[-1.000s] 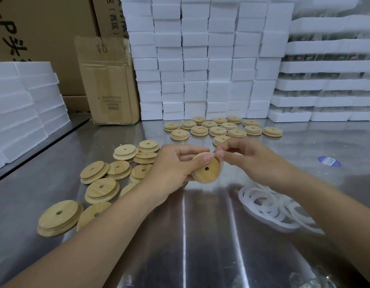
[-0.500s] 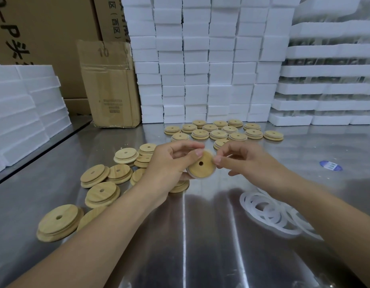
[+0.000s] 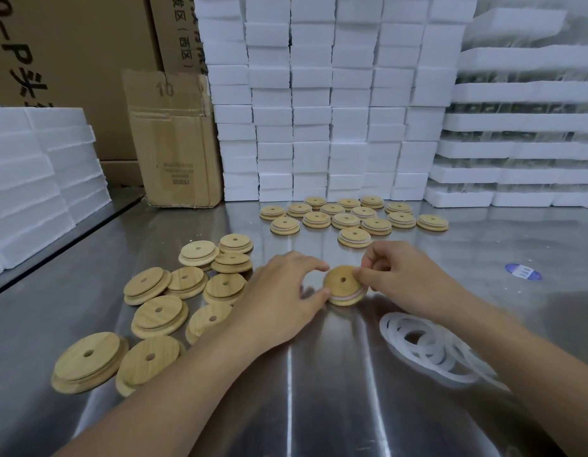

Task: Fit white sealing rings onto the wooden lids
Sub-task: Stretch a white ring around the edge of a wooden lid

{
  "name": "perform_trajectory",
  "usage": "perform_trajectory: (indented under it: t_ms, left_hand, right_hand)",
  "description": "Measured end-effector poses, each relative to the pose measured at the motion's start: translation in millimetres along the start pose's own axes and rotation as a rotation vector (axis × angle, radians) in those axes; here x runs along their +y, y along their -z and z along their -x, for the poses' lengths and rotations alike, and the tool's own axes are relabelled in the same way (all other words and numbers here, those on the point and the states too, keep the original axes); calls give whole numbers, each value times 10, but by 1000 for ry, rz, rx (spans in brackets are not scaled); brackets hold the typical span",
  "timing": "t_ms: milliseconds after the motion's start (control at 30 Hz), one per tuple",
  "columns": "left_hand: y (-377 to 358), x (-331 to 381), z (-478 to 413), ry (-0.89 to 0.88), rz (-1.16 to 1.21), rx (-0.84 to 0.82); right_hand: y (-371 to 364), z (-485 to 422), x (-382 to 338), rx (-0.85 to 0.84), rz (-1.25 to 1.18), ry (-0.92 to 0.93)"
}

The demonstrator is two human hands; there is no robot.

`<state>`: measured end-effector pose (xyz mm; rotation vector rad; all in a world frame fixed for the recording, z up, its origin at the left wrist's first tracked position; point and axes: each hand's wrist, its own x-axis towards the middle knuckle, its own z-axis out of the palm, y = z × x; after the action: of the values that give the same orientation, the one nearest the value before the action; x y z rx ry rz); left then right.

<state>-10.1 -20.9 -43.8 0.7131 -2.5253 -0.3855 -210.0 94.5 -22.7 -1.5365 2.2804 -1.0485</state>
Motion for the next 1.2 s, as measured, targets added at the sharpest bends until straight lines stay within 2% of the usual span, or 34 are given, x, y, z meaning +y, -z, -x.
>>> perform_trajectory:
  t_ms: [100, 167, 333, 533, 767, 1067, 1200]
  left_hand:
    - [53, -31, 8, 50, -102, -59]
    - [68, -36, 16, 65, -116, -60]
    - [58, -8, 19, 67, -145, -39]
    - [53, -19, 19, 75, -149, -15]
    - [46, -15, 14, 81, -155, 10]
    - [59, -12, 9, 92, -152, 9]
    - [80, -1, 17, 101, -143, 18]
  right_hand:
    - [-10, 15, 47, -35, 260, -10]
    - [-14, 25, 54, -42, 317, 39]
    - [-52, 62, -15, -8, 312, 238]
    - [-128, 104, -50, -32, 295, 288]
    - [-218, 152, -97, -35, 301, 315]
    - [-176, 159, -109, -13, 343, 261]
    - [-184, 168, -119, -55, 412, 218]
